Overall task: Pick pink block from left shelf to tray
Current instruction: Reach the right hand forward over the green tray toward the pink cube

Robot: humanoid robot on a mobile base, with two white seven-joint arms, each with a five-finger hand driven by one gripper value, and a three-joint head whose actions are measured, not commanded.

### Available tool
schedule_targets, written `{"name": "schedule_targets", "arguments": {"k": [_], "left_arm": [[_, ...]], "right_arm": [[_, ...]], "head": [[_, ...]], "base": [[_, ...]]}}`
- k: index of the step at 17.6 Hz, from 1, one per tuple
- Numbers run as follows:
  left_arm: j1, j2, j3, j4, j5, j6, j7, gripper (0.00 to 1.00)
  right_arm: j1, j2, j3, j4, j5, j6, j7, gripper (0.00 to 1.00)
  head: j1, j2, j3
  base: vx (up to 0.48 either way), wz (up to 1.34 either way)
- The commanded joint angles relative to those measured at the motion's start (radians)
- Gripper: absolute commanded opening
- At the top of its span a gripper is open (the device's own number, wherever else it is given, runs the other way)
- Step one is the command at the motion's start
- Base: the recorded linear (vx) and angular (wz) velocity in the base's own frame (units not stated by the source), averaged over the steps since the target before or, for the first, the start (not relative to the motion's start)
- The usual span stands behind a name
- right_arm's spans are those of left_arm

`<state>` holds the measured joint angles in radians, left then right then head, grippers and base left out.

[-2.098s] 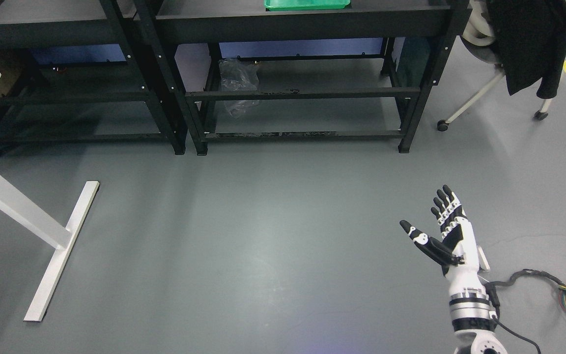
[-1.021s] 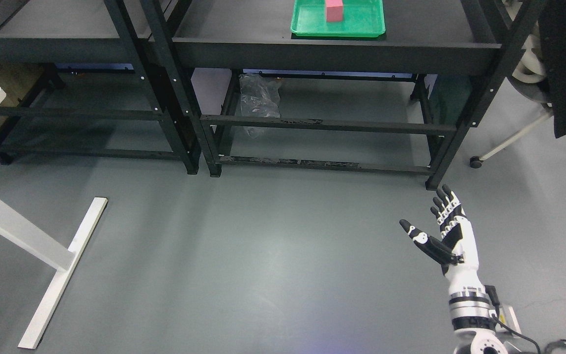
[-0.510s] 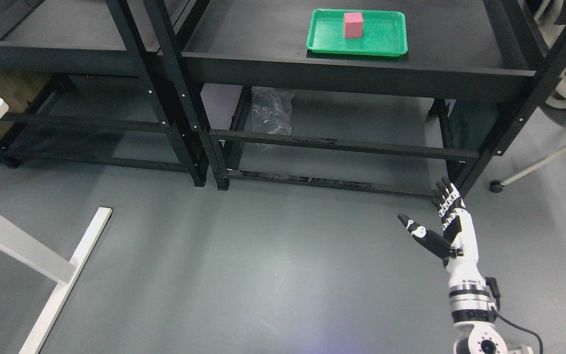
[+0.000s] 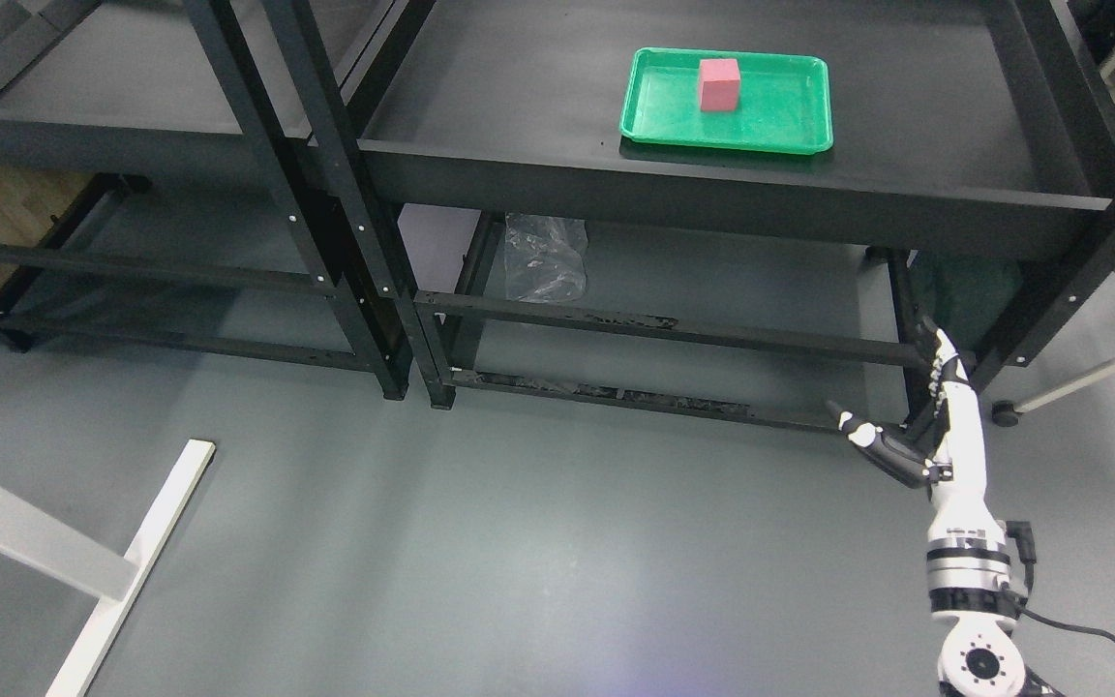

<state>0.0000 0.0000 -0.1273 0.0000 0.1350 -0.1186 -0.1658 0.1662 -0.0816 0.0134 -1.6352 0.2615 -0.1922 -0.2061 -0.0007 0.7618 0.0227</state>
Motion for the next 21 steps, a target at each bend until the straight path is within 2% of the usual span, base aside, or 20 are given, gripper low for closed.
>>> {"name": "schedule_targets", "arguments": {"k": [1,3,5,7,8,10,13,16,21], "left_arm": [[0.02,0.017,0.0,-0.017,0.0,0.001,0.0,1.0],[0.02,0.017,0.0,-0.017,0.0,0.001,0.0,1.0],[0.02,0.017,0.0,-0.017,0.0,0.001,0.0,1.0],[0.02,0.017,0.0,-0.017,0.0,0.001,0.0,1.0],[0.02,0.017,0.0,-0.017,0.0,0.001,0.0,1.0],[0.02,0.017,0.0,-0.017,0.0,0.001,0.0,1.0],[0.02,0.017,0.0,-0.017,0.0,0.001,0.0,1.0],[0.02,0.017,0.0,-0.017,0.0,0.001,0.0,1.0],[0.02,0.017,0.0,-0.017,0.0,0.001,0.0,1.0]], "right_arm": [[-0.002,-0.095,-0.027,-0.001,0.802,-0.019,-0.044,1.0],[-0.014,-0.089,-0.023,-0.002,0.836,-0.055,-0.062,1.0],[-0.024,-0.081,-0.004,0.0,1.034,-0.044,-0.068,1.0],[-0.047,-0.034,0.003,-0.001,1.221,0.031,-0.09,1.0],[-0.05,-0.005,0.008,-0.002,1.239,0.072,-0.131,1.0],[-0.048,0.006,0.054,-0.002,1.239,0.077,-0.17,1.0],[-0.051,0.04,0.098,-0.002,1.249,0.074,-0.139,1.0],[-0.057,0.052,0.146,0.0,1.283,0.071,-0.033,1.0],[-0.057,0.064,0.134,-0.002,1.24,0.088,-0.032,1.0]], "head": [[0.0,0.0,0.0],[0.0,0.0,0.0],[0.0,0.0,0.0],[0.0,0.0,0.0],[0.0,0.0,0.0],[0.0,0.0,0.0],[0.0,0.0,0.0],[0.0,0.0,0.0],[0.0,0.0,0.0]], "base": [[0.226,-0.02],[0.2,-0.03],[0.224,-0.04],[0.201,-0.04],[0.23,-0.02],[0.235,0.0],[0.219,0.01],[0.224,0.05],[0.234,0.06]]}}
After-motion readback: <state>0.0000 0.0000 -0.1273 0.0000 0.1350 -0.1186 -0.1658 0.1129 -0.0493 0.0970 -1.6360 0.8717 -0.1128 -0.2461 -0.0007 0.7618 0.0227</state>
